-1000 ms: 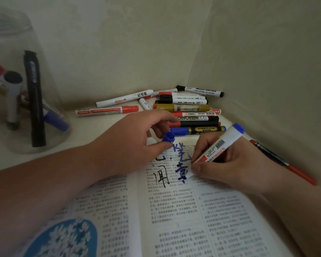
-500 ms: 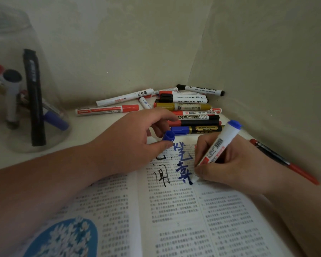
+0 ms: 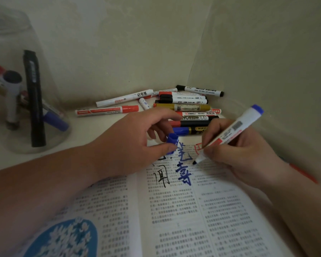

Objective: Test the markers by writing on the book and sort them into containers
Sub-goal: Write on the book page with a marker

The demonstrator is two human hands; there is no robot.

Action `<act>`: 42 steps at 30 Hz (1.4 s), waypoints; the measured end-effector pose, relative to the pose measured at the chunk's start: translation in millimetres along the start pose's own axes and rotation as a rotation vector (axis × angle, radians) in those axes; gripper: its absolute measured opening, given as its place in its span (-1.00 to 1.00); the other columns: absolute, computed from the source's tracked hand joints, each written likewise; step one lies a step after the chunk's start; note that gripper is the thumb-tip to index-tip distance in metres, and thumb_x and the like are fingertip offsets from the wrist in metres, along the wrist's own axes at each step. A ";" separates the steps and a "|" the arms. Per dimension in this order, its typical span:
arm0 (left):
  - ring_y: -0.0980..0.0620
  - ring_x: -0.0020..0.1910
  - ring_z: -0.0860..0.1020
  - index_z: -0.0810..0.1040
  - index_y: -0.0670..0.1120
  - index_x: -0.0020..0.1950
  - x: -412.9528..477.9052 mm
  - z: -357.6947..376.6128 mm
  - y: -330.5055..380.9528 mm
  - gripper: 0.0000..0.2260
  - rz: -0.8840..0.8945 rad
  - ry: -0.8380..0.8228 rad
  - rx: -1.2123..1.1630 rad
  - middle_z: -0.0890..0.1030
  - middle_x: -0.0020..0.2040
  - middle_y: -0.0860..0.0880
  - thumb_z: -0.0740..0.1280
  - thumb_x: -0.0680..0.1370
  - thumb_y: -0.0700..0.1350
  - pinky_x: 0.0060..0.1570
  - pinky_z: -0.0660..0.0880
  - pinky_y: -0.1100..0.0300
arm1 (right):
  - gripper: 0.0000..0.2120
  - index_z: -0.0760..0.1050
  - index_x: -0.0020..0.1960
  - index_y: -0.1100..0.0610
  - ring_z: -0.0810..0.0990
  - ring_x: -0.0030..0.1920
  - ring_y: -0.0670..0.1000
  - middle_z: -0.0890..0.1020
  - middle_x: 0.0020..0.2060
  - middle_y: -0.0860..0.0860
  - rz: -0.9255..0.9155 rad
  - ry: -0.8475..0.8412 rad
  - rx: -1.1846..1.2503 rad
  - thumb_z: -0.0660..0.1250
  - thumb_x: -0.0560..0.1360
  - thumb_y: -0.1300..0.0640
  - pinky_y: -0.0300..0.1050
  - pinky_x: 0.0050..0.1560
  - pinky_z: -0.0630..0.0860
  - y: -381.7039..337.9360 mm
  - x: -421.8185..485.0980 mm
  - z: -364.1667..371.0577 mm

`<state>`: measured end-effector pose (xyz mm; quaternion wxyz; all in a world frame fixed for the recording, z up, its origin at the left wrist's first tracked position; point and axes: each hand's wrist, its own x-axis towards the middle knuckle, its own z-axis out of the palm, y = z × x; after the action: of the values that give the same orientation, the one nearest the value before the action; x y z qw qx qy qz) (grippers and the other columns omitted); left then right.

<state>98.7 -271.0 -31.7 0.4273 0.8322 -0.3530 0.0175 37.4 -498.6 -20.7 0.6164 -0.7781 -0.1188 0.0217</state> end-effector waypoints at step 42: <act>0.08 -0.34 0.61 0.72 -0.02 -0.11 3.0 1.2 6.5 -0.82 -0.141 -0.002 -0.725 0.69 -0.28 -0.06 0.48 0.30 -0.14 -0.24 0.56 0.28 | -0.44 0.61 0.22 0.24 0.52 -0.21 0.08 0.63 -0.08 0.20 -0.031 -0.056 0.516 0.44 0.34 -0.09 -0.22 -0.47 0.36 3.2 6.5 7.6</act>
<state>96.7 -276.1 -26.9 0.6943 0.6490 -0.2783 -0.1390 42.9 -490.6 -24.8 0.7911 -0.5925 -0.1383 0.0633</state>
